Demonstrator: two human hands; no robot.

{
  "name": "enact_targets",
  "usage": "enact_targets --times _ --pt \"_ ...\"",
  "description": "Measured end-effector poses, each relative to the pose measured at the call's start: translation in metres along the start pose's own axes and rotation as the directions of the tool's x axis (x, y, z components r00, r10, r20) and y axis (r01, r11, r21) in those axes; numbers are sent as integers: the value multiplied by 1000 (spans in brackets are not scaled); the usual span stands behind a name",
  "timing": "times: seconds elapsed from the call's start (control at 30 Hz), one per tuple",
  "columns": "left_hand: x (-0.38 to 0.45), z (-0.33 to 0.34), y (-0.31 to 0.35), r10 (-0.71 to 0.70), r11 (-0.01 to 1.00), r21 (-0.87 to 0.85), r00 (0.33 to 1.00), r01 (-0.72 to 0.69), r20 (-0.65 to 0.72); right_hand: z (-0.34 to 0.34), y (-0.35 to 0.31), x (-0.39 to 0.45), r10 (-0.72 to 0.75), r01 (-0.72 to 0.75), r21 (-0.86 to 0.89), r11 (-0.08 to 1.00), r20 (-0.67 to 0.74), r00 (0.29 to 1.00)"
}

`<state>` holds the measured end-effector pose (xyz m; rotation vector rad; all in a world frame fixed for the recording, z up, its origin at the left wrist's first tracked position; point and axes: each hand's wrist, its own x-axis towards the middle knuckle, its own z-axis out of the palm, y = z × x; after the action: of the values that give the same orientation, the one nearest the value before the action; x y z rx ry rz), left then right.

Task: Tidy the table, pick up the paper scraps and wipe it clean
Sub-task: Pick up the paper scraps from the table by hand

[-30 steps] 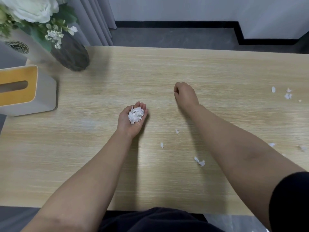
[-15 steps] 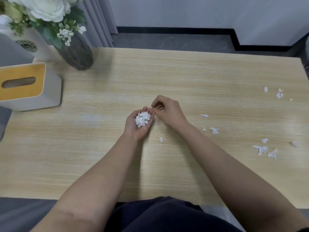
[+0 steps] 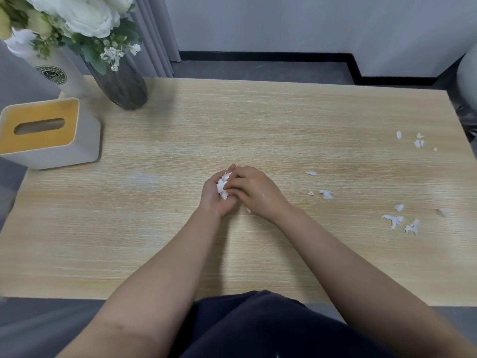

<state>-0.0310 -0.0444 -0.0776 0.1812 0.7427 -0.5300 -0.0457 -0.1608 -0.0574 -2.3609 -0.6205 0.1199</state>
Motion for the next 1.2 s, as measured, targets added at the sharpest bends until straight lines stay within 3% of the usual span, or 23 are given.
enact_targets --times 0.17,0.3,0.4,0.5,0.77,0.83,0.93,1.03,1.2 --pt "-1 -1 0 84 996 -6 996 -84 -16 -7 1 -2 190 -166 193 967 -112 975" --pt "-7 -5 9 159 987 -10 987 -159 -17 -16 27 -15 450 -387 260 885 -262 853" --pt "-12 -14 16 181 983 1 982 -181 -45 -11 51 -30 594 -573 155 805 -182 784" --pt "-19 -25 21 195 981 2 978 -195 -81 -1 65 -39 630 -627 66 776 -77 772" --pt "-32 -45 26 210 977 6 968 -211 -141 7 78 -29 548 -541 -155 827 0 837" --pt "-31 -46 24 202 979 8 970 -202 -133 8 72 -27 516 -509 -133 850 25 856" --pt "-30 -45 21 185 983 18 973 -184 -137 17 56 -28 382 -372 -94 923 144 913" --pt "-28 -43 16 159 987 31 977 -156 -145 33 44 -39 239 -201 -179 963 220 946" --pt "-23 -40 6 111 991 89 981 -98 -161 46 40 -49 208 -153 -260 954 199 958"
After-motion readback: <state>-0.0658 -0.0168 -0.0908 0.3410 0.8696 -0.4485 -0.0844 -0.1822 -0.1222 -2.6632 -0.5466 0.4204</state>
